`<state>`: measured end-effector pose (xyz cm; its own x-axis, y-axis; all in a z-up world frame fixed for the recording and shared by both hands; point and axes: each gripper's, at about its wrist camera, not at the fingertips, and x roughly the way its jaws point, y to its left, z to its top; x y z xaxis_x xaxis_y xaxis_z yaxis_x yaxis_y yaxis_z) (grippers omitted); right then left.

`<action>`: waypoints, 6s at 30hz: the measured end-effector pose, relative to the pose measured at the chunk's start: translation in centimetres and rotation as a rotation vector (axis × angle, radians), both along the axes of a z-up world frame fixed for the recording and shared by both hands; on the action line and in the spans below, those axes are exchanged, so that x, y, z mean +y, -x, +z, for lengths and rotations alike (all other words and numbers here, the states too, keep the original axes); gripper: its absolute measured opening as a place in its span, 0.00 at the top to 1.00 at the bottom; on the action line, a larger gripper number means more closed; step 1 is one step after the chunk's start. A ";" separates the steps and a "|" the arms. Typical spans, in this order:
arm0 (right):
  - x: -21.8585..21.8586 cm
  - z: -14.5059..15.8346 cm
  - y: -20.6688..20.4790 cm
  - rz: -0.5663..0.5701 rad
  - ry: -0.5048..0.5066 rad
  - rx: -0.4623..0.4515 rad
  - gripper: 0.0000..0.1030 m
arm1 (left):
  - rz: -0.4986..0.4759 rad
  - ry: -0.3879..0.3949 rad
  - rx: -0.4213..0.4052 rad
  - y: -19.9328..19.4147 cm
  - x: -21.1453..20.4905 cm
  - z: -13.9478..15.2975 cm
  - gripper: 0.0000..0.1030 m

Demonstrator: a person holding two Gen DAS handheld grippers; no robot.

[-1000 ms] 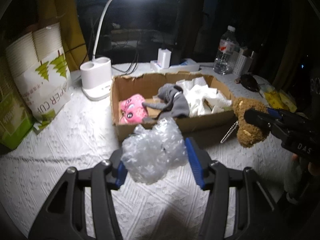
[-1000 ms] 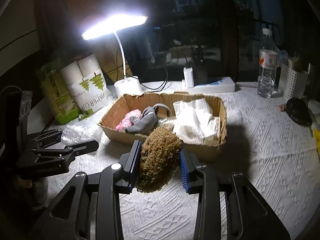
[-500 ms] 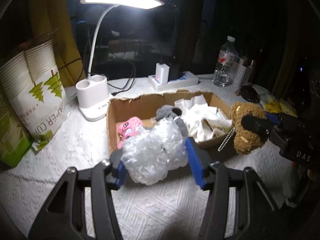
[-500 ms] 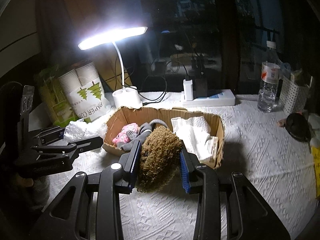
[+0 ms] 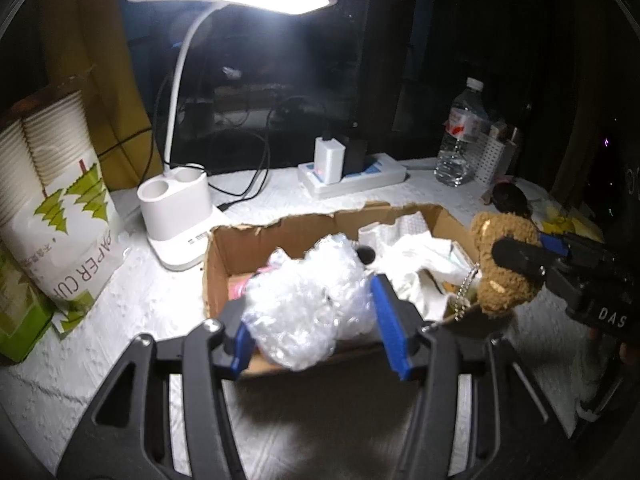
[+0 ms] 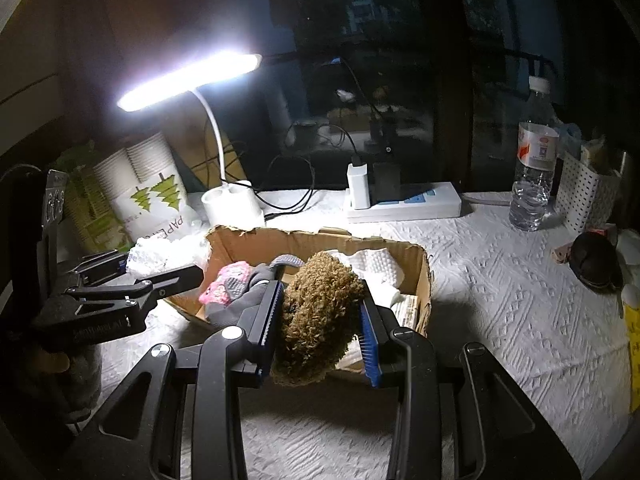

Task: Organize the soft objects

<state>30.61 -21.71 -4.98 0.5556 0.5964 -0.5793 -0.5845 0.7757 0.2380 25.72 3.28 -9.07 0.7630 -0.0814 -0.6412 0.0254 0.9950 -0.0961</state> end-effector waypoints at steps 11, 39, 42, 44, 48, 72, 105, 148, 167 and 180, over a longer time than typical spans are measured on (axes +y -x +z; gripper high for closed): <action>1.5 -2.4 -3.1 0.012 0.013 0.051 0.64 | -0.001 0.010 0.040 -3.3 0.5 -1.8 0.47; 4.1 -6.1 -4.7 -0.020 0.190 0.083 0.48 | 0.011 0.024 0.114 -6.1 0.9 -4.3 0.30; 3.7 -5.5 -4.4 -0.036 0.180 0.075 0.48 | 0.011 0.029 0.103 -5.6 1.0 -3.8 0.29; 3.5 -5.0 -4.1 -0.046 0.175 0.065 0.48 | 0.012 0.031 0.094 -5.2 1.0 -3.5 0.29; 3.3 -4.2 -3.4 -0.052 0.176 0.048 0.48 | 0.009 0.037 0.076 -4.2 1.0 -2.7 0.29; 2.0 -0.2 2.3 -0.066 0.152 -0.029 0.47 | -0.028 0.025 -0.016 2.7 -0.3 1.2 0.29; -1.3 3.7 12.9 -0.096 0.122 -0.141 0.47 | -0.064 -0.001 -0.127 13.5 -2.8 4.8 0.29; -7.1 17.9 22.2 -0.224 -0.023 -0.430 0.30 | -0.039 -0.064 -0.477 23.5 -5.4 18.4 0.05; -7.1 17.9 22.3 -0.224 -0.022 -0.428 0.30 | -0.038 -0.067 -0.491 23.6 -5.6 18.5 0.05; -7.1 17.8 22.2 -0.224 -0.021 -0.428 0.30 | -0.034 -0.067 -0.488 23.6 -5.7 18.4 0.05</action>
